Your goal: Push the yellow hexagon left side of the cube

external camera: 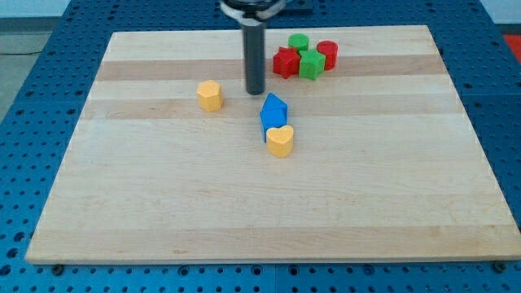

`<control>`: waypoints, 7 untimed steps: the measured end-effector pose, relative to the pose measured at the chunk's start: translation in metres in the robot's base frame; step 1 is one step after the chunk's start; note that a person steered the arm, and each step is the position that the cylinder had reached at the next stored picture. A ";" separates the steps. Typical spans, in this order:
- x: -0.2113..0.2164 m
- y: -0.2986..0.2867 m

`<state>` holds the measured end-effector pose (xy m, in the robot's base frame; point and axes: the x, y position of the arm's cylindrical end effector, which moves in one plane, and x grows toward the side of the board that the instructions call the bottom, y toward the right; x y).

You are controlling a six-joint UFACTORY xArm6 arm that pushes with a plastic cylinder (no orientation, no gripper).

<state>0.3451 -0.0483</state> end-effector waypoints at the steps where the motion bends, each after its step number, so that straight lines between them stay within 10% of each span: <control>1: -0.007 -0.053; 7: 0.050 -0.093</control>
<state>0.3953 -0.1417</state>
